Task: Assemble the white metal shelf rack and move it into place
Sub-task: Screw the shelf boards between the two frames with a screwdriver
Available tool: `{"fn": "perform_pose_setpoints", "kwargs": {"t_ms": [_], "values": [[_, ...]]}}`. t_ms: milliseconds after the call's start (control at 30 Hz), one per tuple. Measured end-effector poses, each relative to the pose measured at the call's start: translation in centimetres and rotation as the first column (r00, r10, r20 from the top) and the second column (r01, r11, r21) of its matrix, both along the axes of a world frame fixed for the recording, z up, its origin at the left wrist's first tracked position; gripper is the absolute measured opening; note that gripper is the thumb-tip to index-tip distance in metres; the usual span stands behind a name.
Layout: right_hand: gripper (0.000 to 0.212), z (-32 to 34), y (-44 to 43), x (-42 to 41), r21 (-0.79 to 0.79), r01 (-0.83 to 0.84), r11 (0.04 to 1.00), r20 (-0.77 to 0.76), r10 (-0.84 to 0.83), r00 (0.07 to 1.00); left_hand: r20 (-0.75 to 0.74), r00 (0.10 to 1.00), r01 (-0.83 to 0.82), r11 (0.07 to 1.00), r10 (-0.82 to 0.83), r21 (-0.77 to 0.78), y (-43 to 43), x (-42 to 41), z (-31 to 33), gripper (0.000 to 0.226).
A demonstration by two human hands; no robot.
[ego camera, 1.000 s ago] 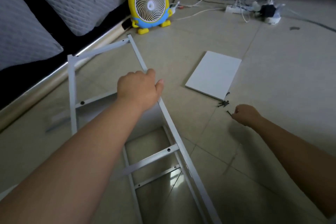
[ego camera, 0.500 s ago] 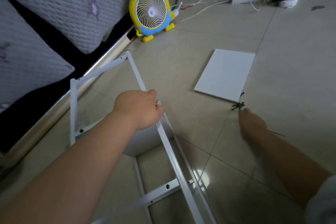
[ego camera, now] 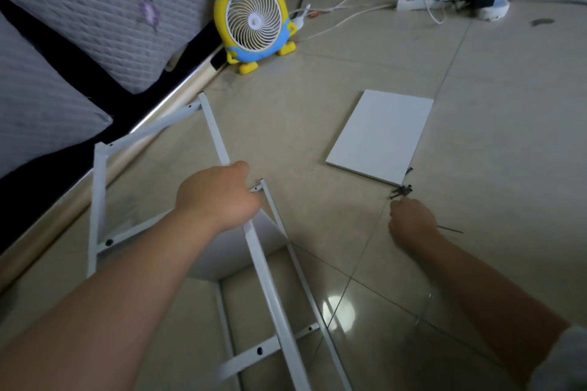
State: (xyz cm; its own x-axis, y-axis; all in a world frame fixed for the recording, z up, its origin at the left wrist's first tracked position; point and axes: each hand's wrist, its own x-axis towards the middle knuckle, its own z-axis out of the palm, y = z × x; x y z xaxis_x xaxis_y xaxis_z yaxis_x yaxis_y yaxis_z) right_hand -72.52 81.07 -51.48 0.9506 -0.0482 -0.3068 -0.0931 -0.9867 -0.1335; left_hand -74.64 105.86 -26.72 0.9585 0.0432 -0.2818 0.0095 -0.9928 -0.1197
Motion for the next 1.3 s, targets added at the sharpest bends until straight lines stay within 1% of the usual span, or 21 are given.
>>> {"fn": "perform_pose_setpoints", "kwargs": {"t_ms": [100,200,333,400,467,567,633,667,733,767,800,833,867,900,933,967,1033,1067,1133,1267,1300], "values": [[0.029,0.6,0.2,1.0,-0.012,-0.056,0.998,-0.028,0.056,0.998,0.033,0.999,-0.030,0.999,0.031,-0.023,0.1,0.1,-0.4,0.024],[0.030,-0.5,0.3,0.5,-0.041,-0.132,0.990,-0.072,0.129,0.989,0.062,0.998,-0.030,0.999,0.032,-0.026,0.0,0.1,-0.5,0.025],[0.031,-0.9,0.6,-0.5,-0.006,-0.071,0.997,-0.085,0.070,0.994,0.064,0.997,-0.043,0.999,0.045,-0.029,-0.1,0.5,-0.5,0.026],[0.029,-0.7,0.6,-1.6,-0.008,-0.083,0.996,-0.068,0.083,0.994,0.061,0.997,-0.048,0.999,0.049,-0.023,0.0,0.5,-0.4,0.027],[0.026,-0.9,0.6,-3.3,0.039,-0.166,0.985,-0.061,0.168,0.984,0.055,0.998,-0.043,0.999,0.044,-0.012,0.0,0.7,-0.3,0.028],[0.026,-1.3,0.8,-6.3,0.136,-0.311,0.941,-0.126,0.328,0.936,0.047,0.998,-0.044,0.999,0.044,-0.014,0.1,0.9,-0.3,0.030],[0.036,-1.6,0.4,-7.2,0.154,-0.413,0.898,-0.044,0.424,0.905,0.039,0.998,-0.049,0.999,0.050,-0.016,0.0,1.0,-0.3,0.029],[0.044,-1.8,0.3,-7.1,0.175,-0.448,0.877,-0.055,0.463,0.885,0.035,0.998,-0.053,0.998,0.053,-0.017,0.0,1.0,-0.2,0.028],[0.043,-1.6,0.0,-5.9,0.182,-0.519,0.835,-0.066,0.537,0.841,0.033,0.998,-0.060,0.998,0.060,-0.018,0.0,0.9,-0.2,0.028],[0.044,-1.2,0.3,-4.8,0.157,-0.560,0.814,-0.008,0.568,0.823,0.033,0.998,-0.060,0.998,0.061,-0.019,-0.1,0.9,-0.1,0.028],[0.048,-0.6,0.9,-3.3,0.139,-0.569,0.811,0.080,0.563,0.822,0.035,0.998,-0.058,0.998,0.059,-0.022,-0.1,0.9,-0.1,0.029],[0.049,0.2,1.7,-1.3,0.147,-0.511,0.847,0.169,0.487,0.857,0.037,0.998,-0.055,0.998,0.056,-0.025,-0.1,0.9,-0.2,0.029],[0.048,0.6,2.1,0.8,0.137,-0.408,0.903,0.210,0.376,0.903,0.033,0.998,-0.051,0.998,0.052,-0.024,-0.1,0.8,-0.2,0.030],[0.050,1.3,2.5,2.8,0.125,-0.264,0.956,0.180,0.240,0.954,0.024,0.999,-0.046,0.999,0.046,-0.014,0.0,0.8,-0.2,0.030],[0.054,1.7,2.7,4.5,0.104,-0.138,0.985,0.139,0.123,0.983,0.017,0.999,-0.044,0.999,0.044,0.000,0.0,0.7,-0.3,0.031],[0.059,1.4,2.5,6.1,0.105,-0.017,0.994,0.098,0.006,0.995,0.019,0.999,-0.047,0.999,0.047,0.008,0.1,0.7,-0.3,0.030],[0.064,0.4,1.8,7.9,0.094,0.147,0.985,0.014,-0.149,0.989,0.007,0.998,-0.057,0.998,0.057,0.020,0.0,0.8,-0.2,0.030],[0.065,-0.2,1.5,8.5,0.060,0.154,0.986,-0.021,-0.153,0.988,-0.005,0.998,-0.063,0.998,0.063,0.021,-0.1,0.9,-0.1,0.030],[0.065,-1.6,0.6,9.0,0.009,0.092,0.996,-0.035,-0.091,0.995,-0.037,0.996,-0.077,0.997,0.077,0.006,-0.3,1.1,0.1,0.029],[0.061,-1.3,-0.7,10.1,0.003,0.046,0.999,-0.061,-0.046,0.997,-0.066,0.993,-0.099,0.995,0.097,-0.030,-0.4,1.2,0.1,0.026],[0.060,-1.2,-0.8,10.3,-0.020,0.012,1.000,-0.092,-0.014,0.996,-0.067,0.993,-0.100,0.995,0.098,-0.028,-0.3,1.2,0.1,0.023]]}}
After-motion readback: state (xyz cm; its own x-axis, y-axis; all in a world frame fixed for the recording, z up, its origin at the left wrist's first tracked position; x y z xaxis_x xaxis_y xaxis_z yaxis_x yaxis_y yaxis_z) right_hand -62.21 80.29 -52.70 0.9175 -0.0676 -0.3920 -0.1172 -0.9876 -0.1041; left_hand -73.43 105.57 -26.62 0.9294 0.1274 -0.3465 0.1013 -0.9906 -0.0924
